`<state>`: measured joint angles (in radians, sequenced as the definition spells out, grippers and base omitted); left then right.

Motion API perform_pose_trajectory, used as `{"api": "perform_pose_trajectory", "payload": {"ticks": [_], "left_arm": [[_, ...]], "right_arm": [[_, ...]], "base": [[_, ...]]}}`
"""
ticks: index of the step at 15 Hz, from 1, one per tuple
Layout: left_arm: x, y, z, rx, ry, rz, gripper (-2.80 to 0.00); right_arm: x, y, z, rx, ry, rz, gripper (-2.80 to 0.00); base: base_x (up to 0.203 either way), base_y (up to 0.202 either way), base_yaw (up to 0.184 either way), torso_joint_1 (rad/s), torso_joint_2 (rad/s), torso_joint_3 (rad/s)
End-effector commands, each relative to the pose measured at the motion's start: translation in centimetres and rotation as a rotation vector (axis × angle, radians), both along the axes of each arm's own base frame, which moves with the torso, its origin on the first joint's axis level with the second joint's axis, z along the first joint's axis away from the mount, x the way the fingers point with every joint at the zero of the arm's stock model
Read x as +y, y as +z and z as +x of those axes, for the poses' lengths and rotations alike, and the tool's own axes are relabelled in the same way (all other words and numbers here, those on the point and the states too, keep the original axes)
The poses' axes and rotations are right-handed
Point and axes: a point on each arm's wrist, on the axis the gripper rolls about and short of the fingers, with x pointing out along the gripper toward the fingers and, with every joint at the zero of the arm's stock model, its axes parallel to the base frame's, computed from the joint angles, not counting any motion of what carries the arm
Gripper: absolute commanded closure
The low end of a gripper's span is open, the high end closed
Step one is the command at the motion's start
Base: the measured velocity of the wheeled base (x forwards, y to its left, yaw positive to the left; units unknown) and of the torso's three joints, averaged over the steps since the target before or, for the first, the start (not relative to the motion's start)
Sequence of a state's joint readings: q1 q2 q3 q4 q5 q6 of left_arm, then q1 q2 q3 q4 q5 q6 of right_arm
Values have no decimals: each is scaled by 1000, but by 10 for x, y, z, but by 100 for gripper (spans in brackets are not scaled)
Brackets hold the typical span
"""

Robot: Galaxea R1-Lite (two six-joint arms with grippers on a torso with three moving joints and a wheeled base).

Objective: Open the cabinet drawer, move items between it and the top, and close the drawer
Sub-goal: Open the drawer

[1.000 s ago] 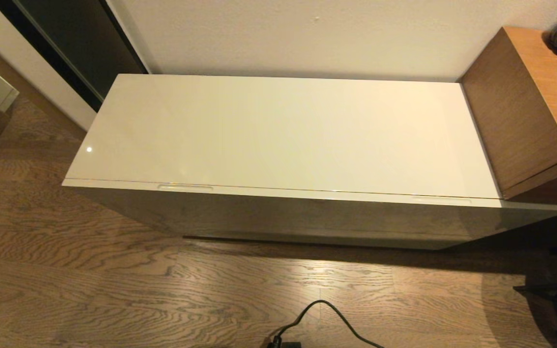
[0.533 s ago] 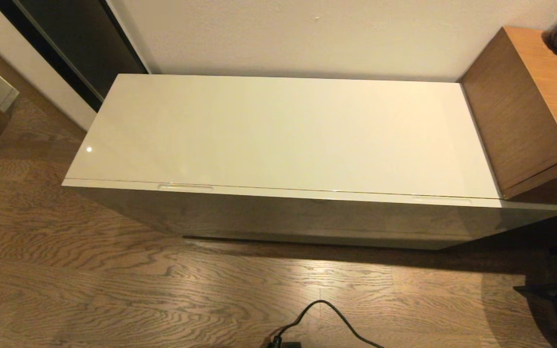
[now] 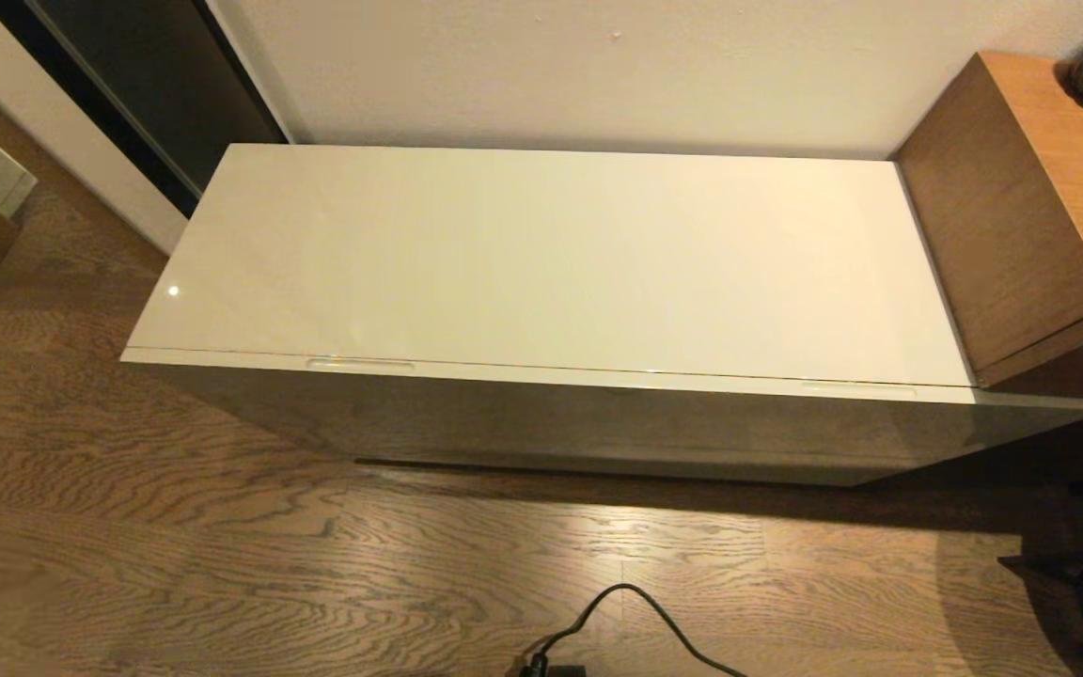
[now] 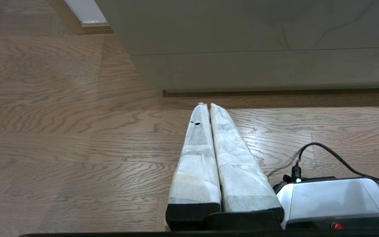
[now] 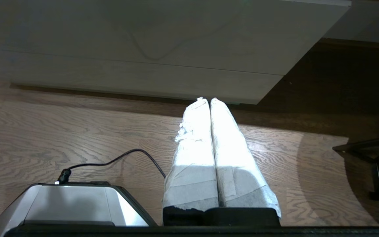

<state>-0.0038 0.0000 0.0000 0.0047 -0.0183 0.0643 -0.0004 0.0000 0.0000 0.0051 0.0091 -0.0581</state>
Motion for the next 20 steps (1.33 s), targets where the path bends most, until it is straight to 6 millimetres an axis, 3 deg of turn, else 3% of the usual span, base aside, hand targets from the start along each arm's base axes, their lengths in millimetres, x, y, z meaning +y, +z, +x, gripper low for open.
{"api": "perform_pose_trajectory", "payload": {"ticks": [1, 20], "left_arm": [[0, 0, 0, 0, 1, 0, 0], [0, 2, 0, -12, 0, 22, 0]], "right_arm": [[0, 0, 0, 1, 0, 0, 0], [0, 0, 0, -1, -1, 12, 0]], "base": [[0, 0, 0, 0, 0, 0], [0, 0, 0, 0, 0, 0]]}}
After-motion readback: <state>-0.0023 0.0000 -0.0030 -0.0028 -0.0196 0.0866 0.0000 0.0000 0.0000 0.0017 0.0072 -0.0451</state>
